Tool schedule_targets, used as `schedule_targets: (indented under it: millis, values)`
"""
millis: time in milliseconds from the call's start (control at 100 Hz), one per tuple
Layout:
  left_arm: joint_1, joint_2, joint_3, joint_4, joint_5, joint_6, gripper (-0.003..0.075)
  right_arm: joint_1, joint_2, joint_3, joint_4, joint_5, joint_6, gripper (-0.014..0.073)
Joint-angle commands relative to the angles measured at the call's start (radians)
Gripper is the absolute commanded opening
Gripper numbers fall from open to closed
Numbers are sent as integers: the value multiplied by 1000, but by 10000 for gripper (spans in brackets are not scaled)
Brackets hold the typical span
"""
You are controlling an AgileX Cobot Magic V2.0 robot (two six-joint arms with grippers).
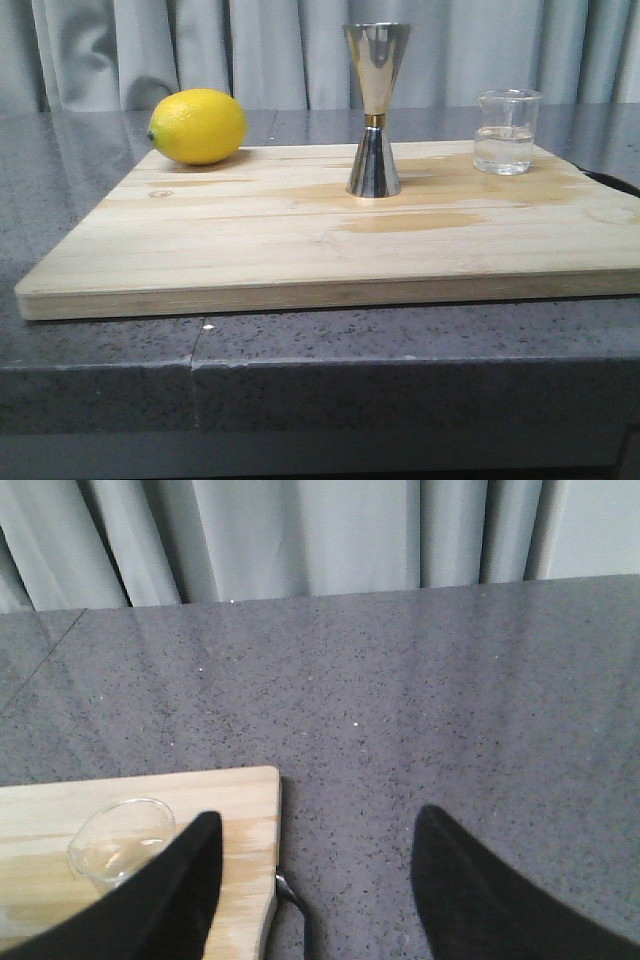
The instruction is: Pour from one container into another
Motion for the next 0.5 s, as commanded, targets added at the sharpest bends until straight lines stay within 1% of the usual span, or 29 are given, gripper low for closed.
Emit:
schedule_targets:
  millis: [0, 30, 80, 100, 150, 230, 330, 490]
  values:
    - [-73, 76, -50, -27, -122, 17, 321, 2, 10, -38, -11, -92, -11, 424]
    - [-105, 100, -50, -28, -157, 17, 391, 2, 15, -38, -11, -92, -11, 424]
    - [-147, 144, -50, -28, -197, 17, 475, 2, 19, -38, -11, -94, -11, 424]
    - [-165, 162, -50, -28, -216, 17, 503, 2, 19, -38, -11, -94, -11, 424]
    - [-208, 204, -50, -28, -258, 17, 541, 2, 19, -38, -11, -95, -11, 424]
    - [-276, 272, -50, -28, -340, 20, 547, 2, 19, -38, -11, -107, -11, 424]
    - [-365, 345, -50, -23, -479, 20, 547, 2, 19, -38, -11, -118, -11, 424]
    - [-475, 461, -50, -14, -658, 20, 547, 2, 19, -38, -11, -131, -11, 424]
